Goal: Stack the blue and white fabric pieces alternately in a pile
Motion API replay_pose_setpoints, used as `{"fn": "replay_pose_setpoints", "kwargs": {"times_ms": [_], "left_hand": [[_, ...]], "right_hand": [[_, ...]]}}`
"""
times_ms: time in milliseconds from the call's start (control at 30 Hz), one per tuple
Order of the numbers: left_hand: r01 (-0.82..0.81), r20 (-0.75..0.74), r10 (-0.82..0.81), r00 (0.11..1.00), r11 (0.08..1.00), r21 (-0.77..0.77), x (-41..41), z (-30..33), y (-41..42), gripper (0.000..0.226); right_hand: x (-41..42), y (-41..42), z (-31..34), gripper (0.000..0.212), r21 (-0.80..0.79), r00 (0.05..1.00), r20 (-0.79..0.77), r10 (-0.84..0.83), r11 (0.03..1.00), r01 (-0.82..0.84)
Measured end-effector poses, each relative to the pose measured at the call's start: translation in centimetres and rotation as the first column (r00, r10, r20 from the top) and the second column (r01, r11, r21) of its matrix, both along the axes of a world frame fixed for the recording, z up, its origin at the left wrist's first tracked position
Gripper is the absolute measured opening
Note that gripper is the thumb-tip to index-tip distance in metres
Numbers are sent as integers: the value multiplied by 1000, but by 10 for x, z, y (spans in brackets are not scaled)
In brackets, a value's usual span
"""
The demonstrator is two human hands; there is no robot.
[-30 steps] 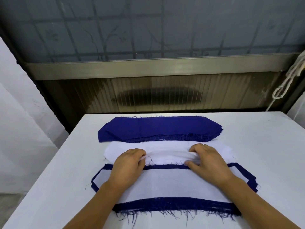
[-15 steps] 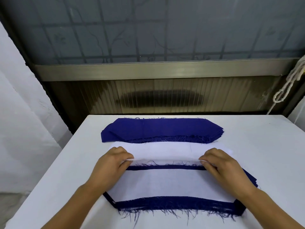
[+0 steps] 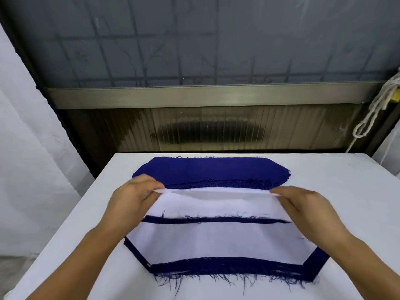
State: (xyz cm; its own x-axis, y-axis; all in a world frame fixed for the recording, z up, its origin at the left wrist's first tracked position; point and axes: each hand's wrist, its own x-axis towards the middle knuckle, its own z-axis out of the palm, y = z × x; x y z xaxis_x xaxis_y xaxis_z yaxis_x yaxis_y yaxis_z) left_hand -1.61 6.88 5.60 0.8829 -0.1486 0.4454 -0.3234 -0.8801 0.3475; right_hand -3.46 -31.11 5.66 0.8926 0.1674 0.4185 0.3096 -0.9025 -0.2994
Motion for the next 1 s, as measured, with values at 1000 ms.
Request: {"fn": "replay_pose_setpoints", "kwargs": {"times_ms": [1000], "left_hand": [[327,163,-364,917,921,213,-57,-87,8,57]], "right_hand": [[-39,-40,-85,31,-159,961,211,177,977,-145]]}}
